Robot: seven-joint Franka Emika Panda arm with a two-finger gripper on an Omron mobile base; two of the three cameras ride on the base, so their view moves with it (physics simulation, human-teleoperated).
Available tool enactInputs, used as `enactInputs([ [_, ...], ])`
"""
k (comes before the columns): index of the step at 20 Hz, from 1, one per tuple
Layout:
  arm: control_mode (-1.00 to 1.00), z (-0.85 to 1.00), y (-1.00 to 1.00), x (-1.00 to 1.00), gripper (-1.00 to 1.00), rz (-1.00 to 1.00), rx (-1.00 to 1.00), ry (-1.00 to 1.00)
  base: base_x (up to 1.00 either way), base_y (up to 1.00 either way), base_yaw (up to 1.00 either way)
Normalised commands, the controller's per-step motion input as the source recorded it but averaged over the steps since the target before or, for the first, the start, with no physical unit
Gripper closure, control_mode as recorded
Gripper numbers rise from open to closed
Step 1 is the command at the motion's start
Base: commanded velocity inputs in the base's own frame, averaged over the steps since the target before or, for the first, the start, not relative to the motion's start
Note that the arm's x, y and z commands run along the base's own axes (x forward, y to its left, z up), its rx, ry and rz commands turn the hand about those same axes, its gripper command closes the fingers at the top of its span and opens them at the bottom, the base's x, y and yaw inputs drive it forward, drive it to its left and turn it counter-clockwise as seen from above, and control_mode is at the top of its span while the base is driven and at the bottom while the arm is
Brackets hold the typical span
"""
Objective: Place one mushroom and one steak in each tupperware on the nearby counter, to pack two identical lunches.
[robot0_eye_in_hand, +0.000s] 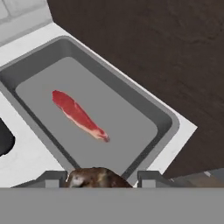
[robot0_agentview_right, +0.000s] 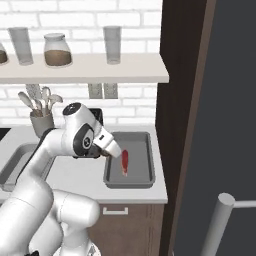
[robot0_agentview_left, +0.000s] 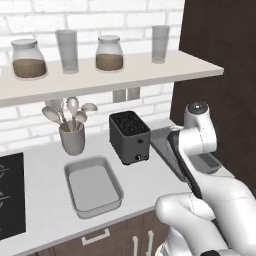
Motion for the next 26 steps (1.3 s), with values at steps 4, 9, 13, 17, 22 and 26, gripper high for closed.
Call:
enactInputs([
  [4,-1.00,-0.32,-0.10,0.47,1.00,-0.03,0.00,0.06,0.00,0.00,0.00],
  [9,-1.00,-0.44,-0.26,0.34,1.00,-0.04,0.00,0.00,0.00,0.00,0.00],
  [13,-1.00,-0.44,-0.21,0.37,1.00,-0.04,0.00,0.00,0.00,0.00,0.00],
  [17,-1.00,-0.42,-0.24,0.40,1.00,-0.03,0.00,0.00,0.00,0.00,0.00],
  [22,-1.00,-0.32,-0.19,0.40,1.00,-0.03,0.00,0.00,0.00,0.00,0.00],
  [26,-1.00,-0.26,-0.04,0.54,1.00,-0.03,0.00,0.00,0.00,0.00,0.00],
])
